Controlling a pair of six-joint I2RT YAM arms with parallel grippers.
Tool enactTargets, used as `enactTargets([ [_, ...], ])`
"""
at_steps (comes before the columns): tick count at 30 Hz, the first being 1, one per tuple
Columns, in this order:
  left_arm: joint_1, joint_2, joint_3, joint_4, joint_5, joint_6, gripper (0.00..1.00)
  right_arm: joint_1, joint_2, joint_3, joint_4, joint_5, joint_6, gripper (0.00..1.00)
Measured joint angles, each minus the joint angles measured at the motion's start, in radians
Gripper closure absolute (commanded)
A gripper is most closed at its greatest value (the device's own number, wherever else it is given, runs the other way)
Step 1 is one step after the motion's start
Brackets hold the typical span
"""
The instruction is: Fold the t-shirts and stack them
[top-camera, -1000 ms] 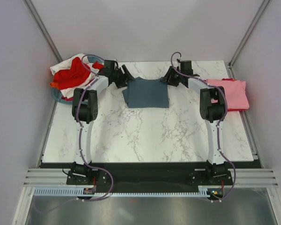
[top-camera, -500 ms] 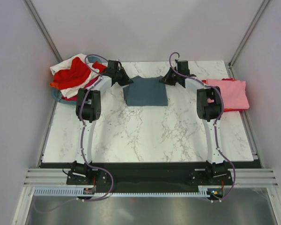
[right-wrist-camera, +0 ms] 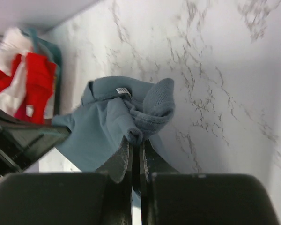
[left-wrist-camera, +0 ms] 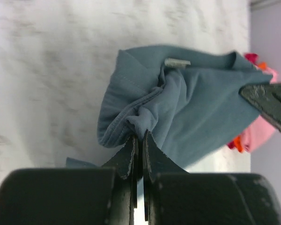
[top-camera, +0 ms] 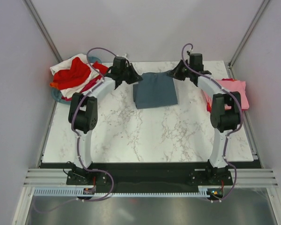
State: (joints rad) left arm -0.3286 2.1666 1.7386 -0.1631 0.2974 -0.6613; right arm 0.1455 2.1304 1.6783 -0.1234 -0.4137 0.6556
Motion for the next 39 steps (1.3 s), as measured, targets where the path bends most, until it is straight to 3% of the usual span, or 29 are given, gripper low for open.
enactTargets([
  [9,-0.267,-0.167,-0.019,0.144,-0.008,-0.057,0.98,-0.244,-0.418,-0.181,-0.033,0.025,0.034,1.00],
  [18,-0.494,-0.033,0.320,0.262,-0.009,-0.154,0.98,-0.565,-0.632,-0.219,-0.164,0.050,0.052,1.00],
  [24,-0.560,0.207,0.565,0.394,-0.010,-0.241,0.98,-0.688,-0.659,-0.219,-0.211,0.127,0.037,1.00],
  [33,-0.605,0.493,0.703,0.571,-0.150,-0.291,0.98,-0.749,-0.601,-0.196,-0.254,0.206,0.008,1.00],
  [39,-0.636,0.558,0.768,0.642,-0.278,-0.291,0.98,-0.749,-0.504,-0.159,-0.255,0.208,-0.006,1.00],
])
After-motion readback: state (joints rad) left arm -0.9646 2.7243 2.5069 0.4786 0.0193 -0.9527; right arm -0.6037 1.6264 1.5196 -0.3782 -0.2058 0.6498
